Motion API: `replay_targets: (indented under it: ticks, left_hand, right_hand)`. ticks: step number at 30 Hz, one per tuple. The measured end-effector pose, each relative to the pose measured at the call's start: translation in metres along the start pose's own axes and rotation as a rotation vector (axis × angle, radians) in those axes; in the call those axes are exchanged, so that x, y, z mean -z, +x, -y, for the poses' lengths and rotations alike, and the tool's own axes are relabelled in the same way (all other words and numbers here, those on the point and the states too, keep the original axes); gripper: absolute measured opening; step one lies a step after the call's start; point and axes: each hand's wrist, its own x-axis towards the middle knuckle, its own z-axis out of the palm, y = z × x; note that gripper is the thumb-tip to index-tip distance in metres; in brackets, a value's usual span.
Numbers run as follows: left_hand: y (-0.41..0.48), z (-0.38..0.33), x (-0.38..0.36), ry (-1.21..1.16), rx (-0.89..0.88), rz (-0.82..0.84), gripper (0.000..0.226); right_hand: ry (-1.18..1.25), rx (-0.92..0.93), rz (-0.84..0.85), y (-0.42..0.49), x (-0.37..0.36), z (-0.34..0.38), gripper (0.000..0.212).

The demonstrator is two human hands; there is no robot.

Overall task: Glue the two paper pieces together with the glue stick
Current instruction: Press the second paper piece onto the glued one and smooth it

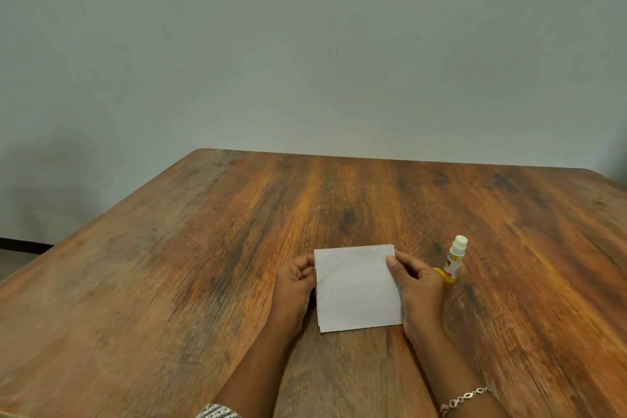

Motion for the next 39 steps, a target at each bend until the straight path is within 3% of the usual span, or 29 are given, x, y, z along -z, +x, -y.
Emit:
replay_targets:
  ticks: [28, 32, 39]
  left_hand:
    - [-0.0024, -0.0039, -0.0001, -0.015, 0.012, -0.020, 0.019]
    - [-0.0022, -0.0039, -0.0001, -0.050, 0.007, -0.043, 0.029]
    - [-0.0020, -0.0038, 0.0005, -0.086, -0.004, -0.070, 0.011]
  right_hand:
    - [-0.008, -0.021, 0.023, -0.0012, 0.0001, 0.0023, 0.003]
    - [-0.017, -0.023, 0.021, -0.0020, 0.0001, 0.0034, 0.005]
    - [-0.038, -0.028, 0.032, -0.0051, -0.0001, 0.0067, 0.005]
